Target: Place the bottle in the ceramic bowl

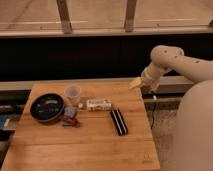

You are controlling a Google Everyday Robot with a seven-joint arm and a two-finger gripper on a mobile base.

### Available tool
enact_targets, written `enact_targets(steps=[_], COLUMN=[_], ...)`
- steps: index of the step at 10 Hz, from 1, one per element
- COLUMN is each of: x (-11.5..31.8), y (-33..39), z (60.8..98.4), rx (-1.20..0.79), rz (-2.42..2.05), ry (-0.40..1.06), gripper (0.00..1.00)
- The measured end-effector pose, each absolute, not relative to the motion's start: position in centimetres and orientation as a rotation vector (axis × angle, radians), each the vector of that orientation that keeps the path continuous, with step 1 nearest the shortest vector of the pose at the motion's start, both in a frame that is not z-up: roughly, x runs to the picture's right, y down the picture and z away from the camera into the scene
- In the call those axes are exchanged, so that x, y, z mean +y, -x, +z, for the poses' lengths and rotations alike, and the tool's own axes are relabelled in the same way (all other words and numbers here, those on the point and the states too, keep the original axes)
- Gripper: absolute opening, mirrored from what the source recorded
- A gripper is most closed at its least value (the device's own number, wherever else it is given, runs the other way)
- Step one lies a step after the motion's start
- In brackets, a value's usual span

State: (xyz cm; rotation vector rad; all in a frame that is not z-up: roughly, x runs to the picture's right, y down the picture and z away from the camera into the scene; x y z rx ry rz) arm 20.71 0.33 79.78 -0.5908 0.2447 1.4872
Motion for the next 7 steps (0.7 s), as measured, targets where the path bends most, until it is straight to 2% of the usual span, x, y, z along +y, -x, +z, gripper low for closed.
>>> enact_targets(steps=[3,7], x=[-0.7,-1.4], y=[-19.7,-12.2], z=[79.1,80.0], rx=[0.214,0.182], rz=[1.387,1.133], ry=[0.581,0.617], gripper=[0.8,0.8])
